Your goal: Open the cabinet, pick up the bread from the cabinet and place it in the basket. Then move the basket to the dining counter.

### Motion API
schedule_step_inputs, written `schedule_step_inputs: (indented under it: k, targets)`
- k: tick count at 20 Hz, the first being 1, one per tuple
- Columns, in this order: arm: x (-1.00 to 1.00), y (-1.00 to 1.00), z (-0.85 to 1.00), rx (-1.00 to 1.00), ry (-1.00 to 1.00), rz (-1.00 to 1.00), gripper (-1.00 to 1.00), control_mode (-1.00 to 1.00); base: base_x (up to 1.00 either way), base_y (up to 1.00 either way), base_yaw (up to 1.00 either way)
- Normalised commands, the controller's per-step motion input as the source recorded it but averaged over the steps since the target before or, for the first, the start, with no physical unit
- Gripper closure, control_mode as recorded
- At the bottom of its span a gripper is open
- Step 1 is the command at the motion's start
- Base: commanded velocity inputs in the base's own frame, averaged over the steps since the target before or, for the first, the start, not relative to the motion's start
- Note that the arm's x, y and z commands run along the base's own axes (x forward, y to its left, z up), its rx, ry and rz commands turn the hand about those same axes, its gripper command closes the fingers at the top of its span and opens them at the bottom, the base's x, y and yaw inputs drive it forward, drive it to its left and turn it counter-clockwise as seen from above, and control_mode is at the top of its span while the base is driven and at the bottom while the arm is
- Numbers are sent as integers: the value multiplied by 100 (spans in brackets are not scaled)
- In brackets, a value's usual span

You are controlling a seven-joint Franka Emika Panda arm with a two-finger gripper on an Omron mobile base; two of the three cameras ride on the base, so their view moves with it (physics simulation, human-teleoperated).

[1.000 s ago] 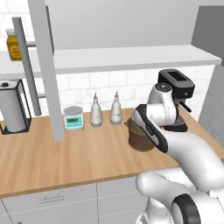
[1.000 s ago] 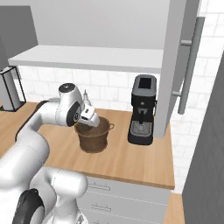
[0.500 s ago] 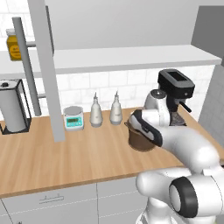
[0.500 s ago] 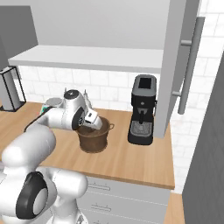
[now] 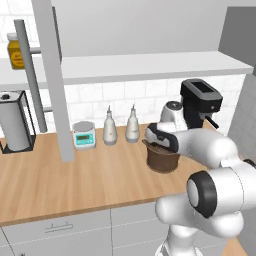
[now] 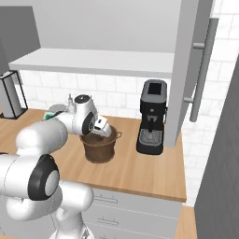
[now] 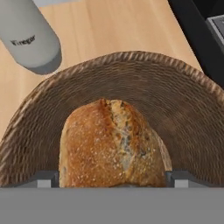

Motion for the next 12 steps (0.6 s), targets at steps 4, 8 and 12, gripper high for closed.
schedule_step_inputs:
  k: [4,8,12]
  targets:
    - [22,-2,-21,0,9,0,100,-100,0,0,0]
    - [12,-1,-20,0,5,0,100,-100,0,0,0]
    - [2,-1,-29,0,1,0,100,-100,0,0,0]
